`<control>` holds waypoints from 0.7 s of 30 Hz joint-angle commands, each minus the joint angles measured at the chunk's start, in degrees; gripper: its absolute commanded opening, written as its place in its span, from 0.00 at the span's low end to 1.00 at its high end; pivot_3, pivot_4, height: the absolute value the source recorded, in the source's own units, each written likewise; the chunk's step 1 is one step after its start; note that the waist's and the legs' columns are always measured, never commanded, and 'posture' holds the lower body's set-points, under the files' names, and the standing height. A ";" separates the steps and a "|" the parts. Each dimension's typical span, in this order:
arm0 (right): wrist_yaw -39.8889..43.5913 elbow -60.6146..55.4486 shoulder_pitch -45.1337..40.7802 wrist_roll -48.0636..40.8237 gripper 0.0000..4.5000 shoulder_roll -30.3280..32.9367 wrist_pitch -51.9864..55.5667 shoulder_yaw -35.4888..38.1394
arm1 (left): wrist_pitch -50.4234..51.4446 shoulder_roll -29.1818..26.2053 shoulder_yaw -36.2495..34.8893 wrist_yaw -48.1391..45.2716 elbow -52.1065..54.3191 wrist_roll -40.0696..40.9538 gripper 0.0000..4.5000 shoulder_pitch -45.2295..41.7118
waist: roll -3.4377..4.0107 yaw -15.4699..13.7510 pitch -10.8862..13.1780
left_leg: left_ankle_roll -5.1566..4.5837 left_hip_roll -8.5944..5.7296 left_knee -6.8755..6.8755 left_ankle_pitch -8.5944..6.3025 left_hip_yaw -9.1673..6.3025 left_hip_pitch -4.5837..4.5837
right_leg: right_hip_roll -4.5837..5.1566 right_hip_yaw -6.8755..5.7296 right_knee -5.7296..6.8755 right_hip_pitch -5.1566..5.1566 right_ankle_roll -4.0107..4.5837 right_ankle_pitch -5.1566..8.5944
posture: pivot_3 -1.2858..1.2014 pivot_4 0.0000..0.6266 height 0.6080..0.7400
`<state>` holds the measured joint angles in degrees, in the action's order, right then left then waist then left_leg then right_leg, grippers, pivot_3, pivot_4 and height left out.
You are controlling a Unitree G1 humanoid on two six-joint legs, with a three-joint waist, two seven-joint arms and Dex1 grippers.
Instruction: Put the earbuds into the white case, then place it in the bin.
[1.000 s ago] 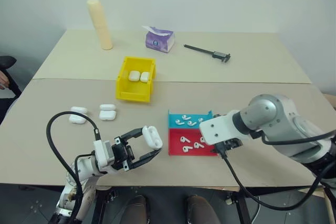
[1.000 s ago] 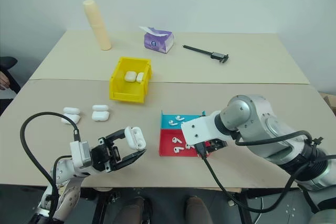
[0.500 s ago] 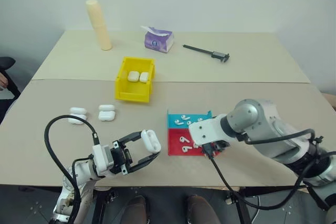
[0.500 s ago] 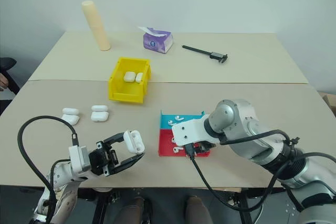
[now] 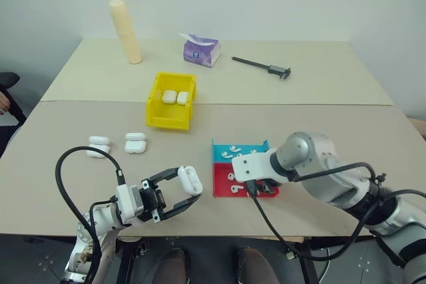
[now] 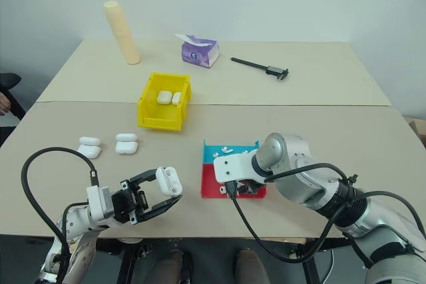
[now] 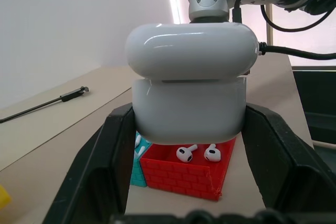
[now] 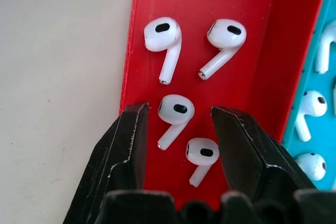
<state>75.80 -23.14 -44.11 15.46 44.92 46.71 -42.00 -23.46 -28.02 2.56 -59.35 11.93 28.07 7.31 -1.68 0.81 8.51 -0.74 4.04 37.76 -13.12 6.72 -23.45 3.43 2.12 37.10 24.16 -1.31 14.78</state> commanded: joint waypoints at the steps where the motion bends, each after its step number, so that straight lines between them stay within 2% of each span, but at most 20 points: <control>1: -0.42 -0.69 -0.38 0.19 0.51 -0.31 0.80 0.80 | -0.32 -0.27 -0.74 0.03 1.58 -0.29 0.61 0.06 | 0.00 0.00 0.00 | 0.00 0.00 0.00 0.00 0.00 0.00 | 0.00 0.00 0.00 0.00 0.00 0.00 | 0.52 0.24 1.00; 21: -0.55 0.47 -0.24 0.90 0.51 -0.36 -0.40 -0.13 | 0.79 -0.59 -1.28 1.25 2.64 -1.15 0.61 1.33 | 0.01 0.00 -0.01 | 0.00 0.00 0.00 0.00 0.00 0.01 | 0.00 0.00 0.01 -0.01 0.00 0.00 | 0.52 0.24 1.00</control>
<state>75.28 -21.94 -44.10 15.71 44.40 46.78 -42.26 -22.54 -28.10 2.04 -58.23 12.20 26.97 8.63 -1.67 0.81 8.50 -0.74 4.04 37.76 -13.12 6.72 -23.44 3.43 2.12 37.11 24.15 -1.31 14.78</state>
